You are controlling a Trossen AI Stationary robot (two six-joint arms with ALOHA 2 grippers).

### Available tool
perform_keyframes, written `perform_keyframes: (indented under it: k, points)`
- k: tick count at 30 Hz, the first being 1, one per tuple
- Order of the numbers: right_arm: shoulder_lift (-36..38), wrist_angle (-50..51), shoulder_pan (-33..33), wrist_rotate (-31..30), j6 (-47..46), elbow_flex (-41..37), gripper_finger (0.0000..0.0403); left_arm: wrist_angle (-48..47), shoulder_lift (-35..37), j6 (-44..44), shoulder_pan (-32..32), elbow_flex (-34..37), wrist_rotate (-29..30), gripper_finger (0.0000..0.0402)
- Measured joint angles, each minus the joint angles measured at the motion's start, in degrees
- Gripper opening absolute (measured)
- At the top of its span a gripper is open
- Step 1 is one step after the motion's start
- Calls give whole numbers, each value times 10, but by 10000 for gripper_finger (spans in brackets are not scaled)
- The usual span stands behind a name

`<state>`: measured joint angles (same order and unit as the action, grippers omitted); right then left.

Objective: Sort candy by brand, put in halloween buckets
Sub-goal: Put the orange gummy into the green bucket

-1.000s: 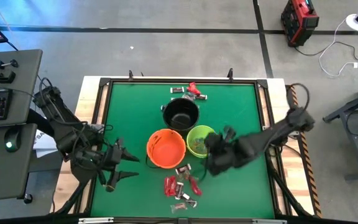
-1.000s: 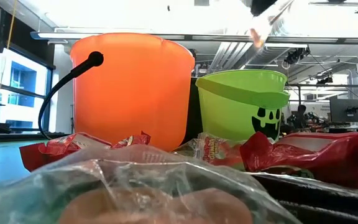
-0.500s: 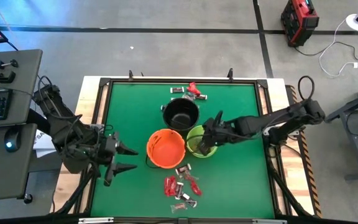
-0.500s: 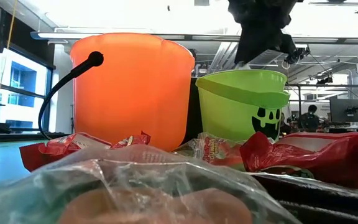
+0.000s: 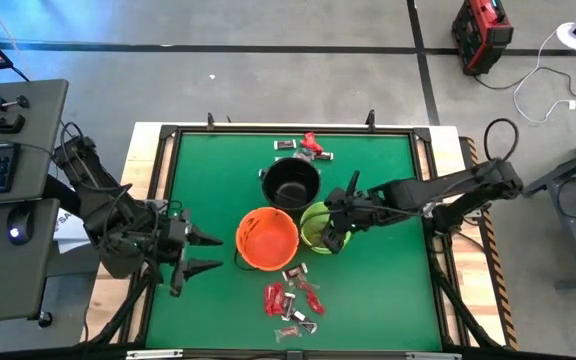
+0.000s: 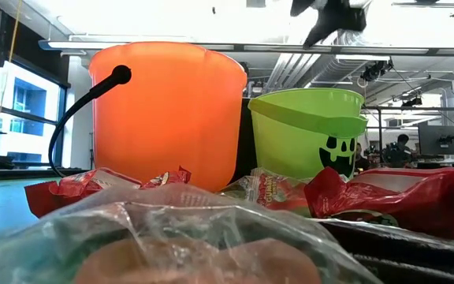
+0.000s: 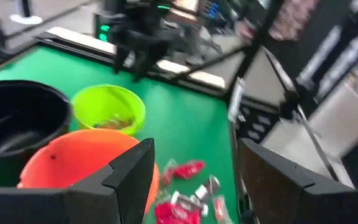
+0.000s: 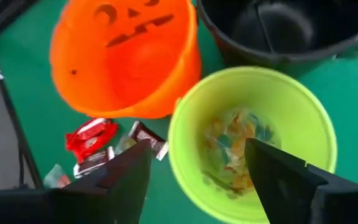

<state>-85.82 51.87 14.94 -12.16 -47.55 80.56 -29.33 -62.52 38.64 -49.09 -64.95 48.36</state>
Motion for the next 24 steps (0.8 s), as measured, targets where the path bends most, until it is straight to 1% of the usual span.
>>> perform_keyframes:
  k: [2,4,8,11,14,18,21,24]
  points:
    - [0,23,21,-28,-7,23,255,6,0,12,16,0,13,220]
    - [0,39,43,-63,-31,32,256,4,0,6,39,0,-8,220]
    - [0,104,79,-109,-126,24,256,-14,6,-25,109,0,-106,220]
    - [1,152,96,-116,-189,6,253,-32,19,-83,190,0,-172,220]
    - [12,163,104,-129,-215,-11,245,-24,44,-147,291,0,-242,220]
    - [48,165,88,-162,-216,-54,233,20,70,-203,464,0,-339,220]
    - [95,164,57,-172,-213,-106,226,58,64,-212,611,0,-450,220]
    - [153,116,13,-176,-179,-166,221,77,30,-200,739,0,-571,220]
